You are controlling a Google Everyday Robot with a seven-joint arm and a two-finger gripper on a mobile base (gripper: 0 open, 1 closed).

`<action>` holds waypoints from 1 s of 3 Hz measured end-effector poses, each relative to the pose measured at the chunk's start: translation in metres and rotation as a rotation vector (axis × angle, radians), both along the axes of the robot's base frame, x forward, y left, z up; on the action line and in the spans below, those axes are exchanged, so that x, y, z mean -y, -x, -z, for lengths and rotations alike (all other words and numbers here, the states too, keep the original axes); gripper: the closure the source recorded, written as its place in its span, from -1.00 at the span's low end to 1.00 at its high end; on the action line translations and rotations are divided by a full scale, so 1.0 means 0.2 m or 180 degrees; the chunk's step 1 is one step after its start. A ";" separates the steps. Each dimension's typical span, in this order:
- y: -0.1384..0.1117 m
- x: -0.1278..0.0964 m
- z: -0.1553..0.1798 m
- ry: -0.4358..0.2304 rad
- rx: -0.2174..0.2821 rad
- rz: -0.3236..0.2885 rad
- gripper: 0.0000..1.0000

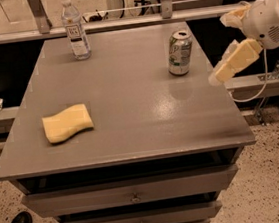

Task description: Move 7up can near blue plastic bottle

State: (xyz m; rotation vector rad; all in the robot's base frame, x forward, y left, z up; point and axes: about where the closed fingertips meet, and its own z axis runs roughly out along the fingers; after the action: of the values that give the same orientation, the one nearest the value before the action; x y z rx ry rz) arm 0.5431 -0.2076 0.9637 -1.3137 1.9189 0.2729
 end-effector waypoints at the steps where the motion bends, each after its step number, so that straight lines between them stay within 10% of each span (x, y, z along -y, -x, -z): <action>1: -0.29 0.00 0.06 -0.0579 -0.0089 0.0245 -1.00; 3: -0.58 -0.09 0.20 -0.1113 -0.0142 0.0444 -1.00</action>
Offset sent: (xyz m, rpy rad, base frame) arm 0.1258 -0.0075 -0.0412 0.3530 0.0610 -0.1896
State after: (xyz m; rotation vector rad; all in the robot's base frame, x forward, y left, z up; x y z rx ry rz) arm 0.6590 -0.1901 0.9237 -0.9467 1.8858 0.5432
